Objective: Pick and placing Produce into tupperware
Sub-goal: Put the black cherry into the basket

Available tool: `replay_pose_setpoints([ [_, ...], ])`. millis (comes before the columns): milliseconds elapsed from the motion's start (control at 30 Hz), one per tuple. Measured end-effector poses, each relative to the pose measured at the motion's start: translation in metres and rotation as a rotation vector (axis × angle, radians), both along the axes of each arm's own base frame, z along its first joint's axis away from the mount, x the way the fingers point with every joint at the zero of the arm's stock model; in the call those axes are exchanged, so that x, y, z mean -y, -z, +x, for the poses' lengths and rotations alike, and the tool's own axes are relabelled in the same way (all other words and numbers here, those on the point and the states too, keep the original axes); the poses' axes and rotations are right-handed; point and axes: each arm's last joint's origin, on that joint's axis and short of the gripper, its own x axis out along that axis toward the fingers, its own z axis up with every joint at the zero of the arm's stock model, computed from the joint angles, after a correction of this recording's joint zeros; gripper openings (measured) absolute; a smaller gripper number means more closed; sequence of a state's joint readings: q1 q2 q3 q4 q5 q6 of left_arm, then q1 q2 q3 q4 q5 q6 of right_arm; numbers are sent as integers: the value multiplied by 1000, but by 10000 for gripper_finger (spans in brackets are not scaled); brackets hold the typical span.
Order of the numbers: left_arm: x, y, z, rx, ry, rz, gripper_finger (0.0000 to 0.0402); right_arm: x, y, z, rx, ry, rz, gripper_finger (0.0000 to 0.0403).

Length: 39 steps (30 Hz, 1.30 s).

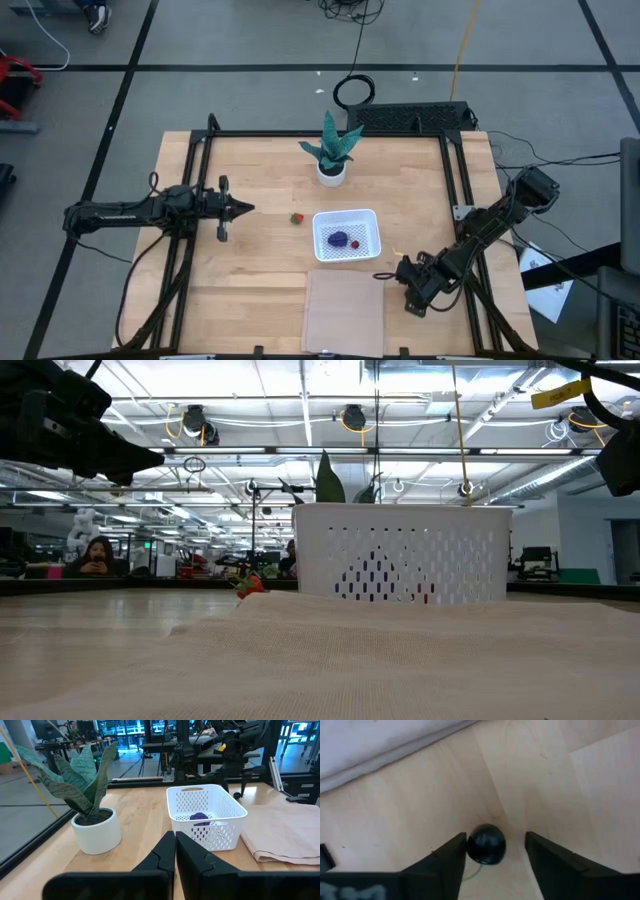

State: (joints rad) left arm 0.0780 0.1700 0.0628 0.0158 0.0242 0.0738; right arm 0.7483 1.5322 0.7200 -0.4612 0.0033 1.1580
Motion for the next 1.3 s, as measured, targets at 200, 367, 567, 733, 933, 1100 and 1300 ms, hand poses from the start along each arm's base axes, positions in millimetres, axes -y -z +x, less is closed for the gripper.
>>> replay_pose_setpoints([
  [200,0,1,0,-8,0,-1,17,1,0,-1,-3,-3,-9,109],
  [367,0,1,0,-8,0,-1,17,1,0,0,-1,-18,-8,95],
  [567,0,1,0,-8,0,-1,17,0,-3,0,14,-21,11,118],
  [733,0,1,0,-8,0,-1,17,4,-15,0,53,-14,60,108],
  [933,0,1,0,-8,0,-1,17,9,-30,-1,106,-60,87,94],
  [1100,0,1,0,-8,0,-1,17,16,-36,-1,93,-52,95,99],
  [1300,0,1,0,-8,0,-1,17,19,-42,0,40,-79,128,99],
])
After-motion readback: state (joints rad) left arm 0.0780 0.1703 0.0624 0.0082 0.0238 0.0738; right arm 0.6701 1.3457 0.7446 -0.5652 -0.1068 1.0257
